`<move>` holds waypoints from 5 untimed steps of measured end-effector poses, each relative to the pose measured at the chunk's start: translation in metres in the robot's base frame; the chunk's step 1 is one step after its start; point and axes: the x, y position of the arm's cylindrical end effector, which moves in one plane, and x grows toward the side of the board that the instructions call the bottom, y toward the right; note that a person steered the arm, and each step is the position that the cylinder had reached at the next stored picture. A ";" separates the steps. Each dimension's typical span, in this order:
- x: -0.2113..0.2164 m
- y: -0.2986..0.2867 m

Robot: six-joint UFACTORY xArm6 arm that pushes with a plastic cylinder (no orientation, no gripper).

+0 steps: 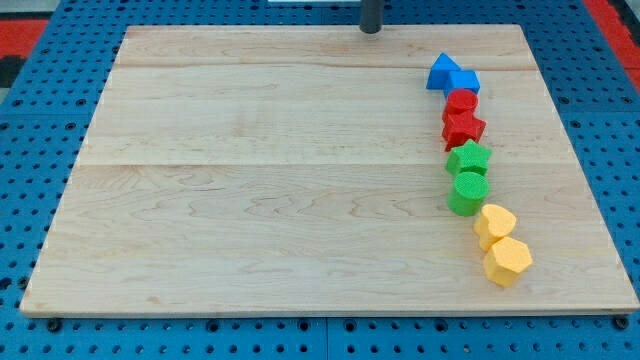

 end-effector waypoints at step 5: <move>0.323 0.178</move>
